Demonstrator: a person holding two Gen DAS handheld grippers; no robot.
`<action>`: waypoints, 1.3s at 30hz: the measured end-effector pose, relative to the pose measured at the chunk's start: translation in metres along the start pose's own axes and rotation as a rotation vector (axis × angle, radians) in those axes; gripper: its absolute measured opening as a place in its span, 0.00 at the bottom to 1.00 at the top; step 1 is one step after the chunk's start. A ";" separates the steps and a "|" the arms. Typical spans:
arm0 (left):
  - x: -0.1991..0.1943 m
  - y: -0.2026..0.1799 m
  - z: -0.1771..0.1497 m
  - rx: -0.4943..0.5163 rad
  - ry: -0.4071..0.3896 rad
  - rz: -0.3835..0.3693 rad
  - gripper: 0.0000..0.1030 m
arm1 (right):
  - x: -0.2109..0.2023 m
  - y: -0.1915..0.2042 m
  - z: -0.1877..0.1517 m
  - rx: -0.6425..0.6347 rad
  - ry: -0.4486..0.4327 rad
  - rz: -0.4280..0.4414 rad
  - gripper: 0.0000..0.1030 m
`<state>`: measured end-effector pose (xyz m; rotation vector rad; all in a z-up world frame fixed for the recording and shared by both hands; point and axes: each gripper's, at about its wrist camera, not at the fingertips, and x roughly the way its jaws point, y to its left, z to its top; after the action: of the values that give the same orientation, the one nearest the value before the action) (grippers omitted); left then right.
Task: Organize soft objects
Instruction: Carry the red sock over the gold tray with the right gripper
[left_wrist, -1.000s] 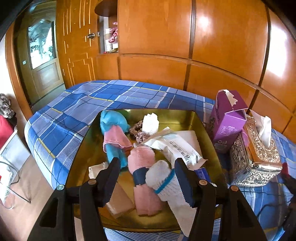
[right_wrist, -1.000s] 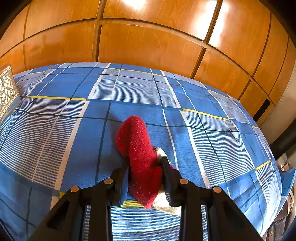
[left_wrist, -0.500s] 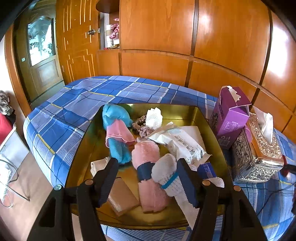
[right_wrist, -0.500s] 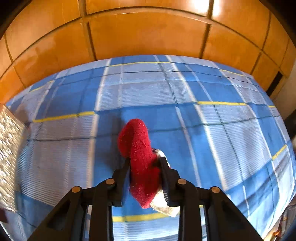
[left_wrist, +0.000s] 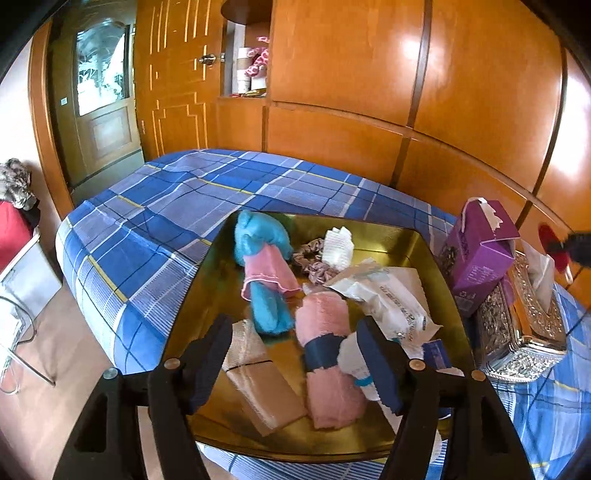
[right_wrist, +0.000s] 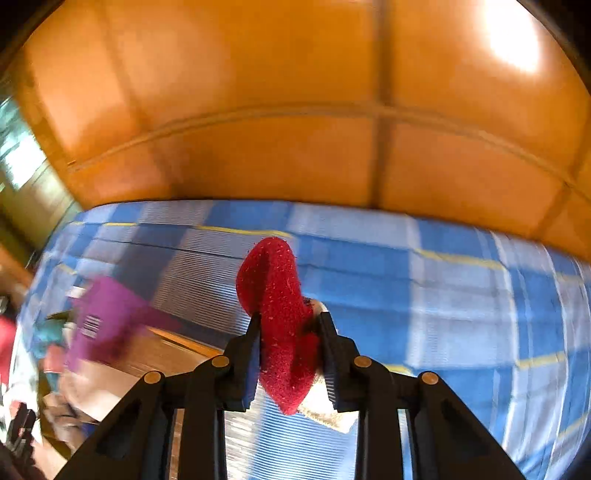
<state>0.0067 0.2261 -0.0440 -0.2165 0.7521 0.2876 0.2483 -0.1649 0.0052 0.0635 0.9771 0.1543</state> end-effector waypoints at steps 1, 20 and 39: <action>0.000 0.002 0.000 -0.007 0.003 0.000 0.70 | 0.001 0.013 0.005 -0.018 -0.003 0.019 0.27; -0.002 0.020 0.001 -0.048 -0.011 0.032 0.75 | -0.006 0.199 -0.040 -0.410 0.053 0.327 0.27; -0.003 0.012 -0.003 -0.033 -0.009 0.012 0.75 | -0.052 0.214 -0.032 -0.332 -0.105 0.488 0.27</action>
<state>-0.0013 0.2355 -0.0448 -0.2420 0.7408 0.3125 0.1712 0.0380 0.0561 0.0037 0.8056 0.7523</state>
